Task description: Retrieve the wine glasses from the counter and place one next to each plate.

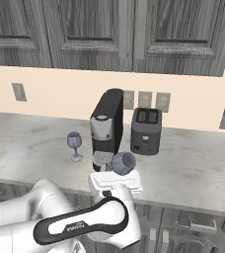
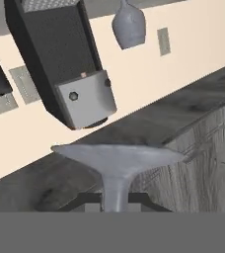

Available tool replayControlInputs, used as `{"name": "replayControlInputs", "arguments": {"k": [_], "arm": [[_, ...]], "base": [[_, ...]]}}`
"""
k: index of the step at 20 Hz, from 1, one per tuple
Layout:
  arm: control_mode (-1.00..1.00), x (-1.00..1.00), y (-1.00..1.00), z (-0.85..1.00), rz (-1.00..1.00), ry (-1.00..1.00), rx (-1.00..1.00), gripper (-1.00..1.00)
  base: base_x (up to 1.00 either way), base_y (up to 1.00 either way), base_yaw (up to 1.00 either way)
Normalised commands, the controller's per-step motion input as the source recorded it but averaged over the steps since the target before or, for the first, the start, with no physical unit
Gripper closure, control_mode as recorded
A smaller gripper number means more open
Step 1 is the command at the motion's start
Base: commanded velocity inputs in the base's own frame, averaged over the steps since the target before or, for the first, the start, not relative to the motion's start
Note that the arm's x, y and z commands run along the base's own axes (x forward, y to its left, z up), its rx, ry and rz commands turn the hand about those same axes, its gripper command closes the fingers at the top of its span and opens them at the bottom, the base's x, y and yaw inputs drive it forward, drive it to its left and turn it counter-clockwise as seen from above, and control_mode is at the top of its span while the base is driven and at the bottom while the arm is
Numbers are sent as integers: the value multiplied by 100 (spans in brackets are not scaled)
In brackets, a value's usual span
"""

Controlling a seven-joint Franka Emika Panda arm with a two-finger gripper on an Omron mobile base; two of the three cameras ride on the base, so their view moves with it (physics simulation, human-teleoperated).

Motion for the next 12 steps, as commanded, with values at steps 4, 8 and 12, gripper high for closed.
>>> {"name": "replayControlInputs", "arguments": {"k": [4,8,12], "arm": [[-100,-94,-8,100,1,-25,16,100],[-100,-91,-1,100,3,-12,12,100],[-100,-98,-1,100,7,0,6,100]], "base": [[0,0,0],[0,0,0],[0,0,0]]}}
